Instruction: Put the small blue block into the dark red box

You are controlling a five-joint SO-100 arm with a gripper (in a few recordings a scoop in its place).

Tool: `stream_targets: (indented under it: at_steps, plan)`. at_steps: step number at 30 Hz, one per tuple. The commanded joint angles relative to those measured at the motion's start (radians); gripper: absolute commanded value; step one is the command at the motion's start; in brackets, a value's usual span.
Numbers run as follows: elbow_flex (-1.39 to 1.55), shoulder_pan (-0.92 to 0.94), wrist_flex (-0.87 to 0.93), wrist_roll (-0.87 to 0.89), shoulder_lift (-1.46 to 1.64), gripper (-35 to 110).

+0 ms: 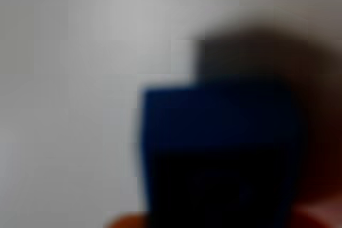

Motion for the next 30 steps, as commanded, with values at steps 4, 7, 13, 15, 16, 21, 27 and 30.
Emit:
stream_targets:
  at_steps: [4, 7, 13, 15, 16, 21, 27, 30]
  plan:
    - [0.008, 0.032, 0.077, 0.422, 0.034, 0]
    - [-0.038, 0.058, 0.256, 0.35, 0.095, 0]
    - [-0.262, 0.291, 0.9, -0.129, 0.284, 0]
    - [-0.318, 0.416, 1.048, -0.322, 0.348, 0]
    - [-0.325, 0.489, 1.089, -0.431, 0.385, 1]
    - [-0.275, 0.902, 1.12, -1.025, 0.554, 1]
    - [-0.156, 1.396, 0.862, -1.729, 0.709, 0]
    - [-0.133, 1.56, 0.744, -1.963, 0.739, 0]
